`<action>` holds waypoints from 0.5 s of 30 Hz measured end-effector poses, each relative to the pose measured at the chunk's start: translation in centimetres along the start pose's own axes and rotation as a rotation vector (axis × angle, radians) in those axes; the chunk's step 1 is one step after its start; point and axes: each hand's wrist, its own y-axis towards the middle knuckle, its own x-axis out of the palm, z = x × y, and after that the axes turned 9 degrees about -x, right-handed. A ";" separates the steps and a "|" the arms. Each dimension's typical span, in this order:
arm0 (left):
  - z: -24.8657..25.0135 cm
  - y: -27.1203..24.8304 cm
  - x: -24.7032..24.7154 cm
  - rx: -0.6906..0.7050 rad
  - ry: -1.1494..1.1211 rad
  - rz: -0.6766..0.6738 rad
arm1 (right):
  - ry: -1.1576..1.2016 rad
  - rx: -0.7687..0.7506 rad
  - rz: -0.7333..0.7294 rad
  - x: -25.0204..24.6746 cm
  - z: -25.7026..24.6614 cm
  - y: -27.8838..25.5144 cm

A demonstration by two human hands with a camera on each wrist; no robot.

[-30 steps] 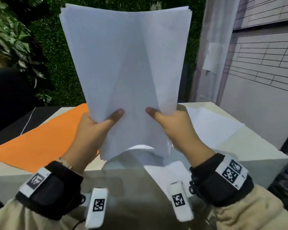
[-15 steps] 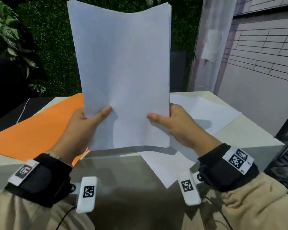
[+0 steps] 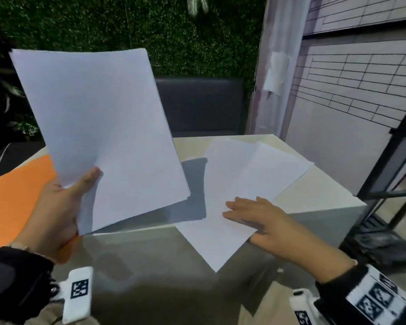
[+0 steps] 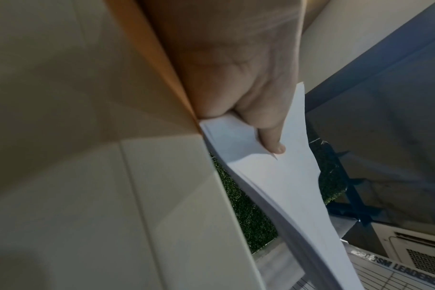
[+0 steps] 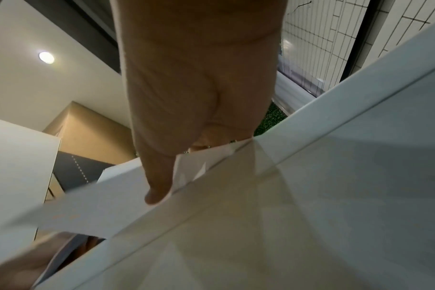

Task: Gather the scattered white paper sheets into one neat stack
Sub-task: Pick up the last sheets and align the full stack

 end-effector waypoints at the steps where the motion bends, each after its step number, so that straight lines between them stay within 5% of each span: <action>1: -0.1 0.0 -0.1 0.011 -0.010 -0.003 | 0.045 -0.005 0.056 -0.2 0.1 0.0; 7: -0.1 -0.1 0.0 0.078 -0.021 -0.007 | 0.140 -0.019 0.378 -2.2 -1.0 -0.9; 15: -0.3 0.5 -0.1 0.086 -0.112 0.055 | 0.169 0.105 0.782 -11.1 -2.2 -4.5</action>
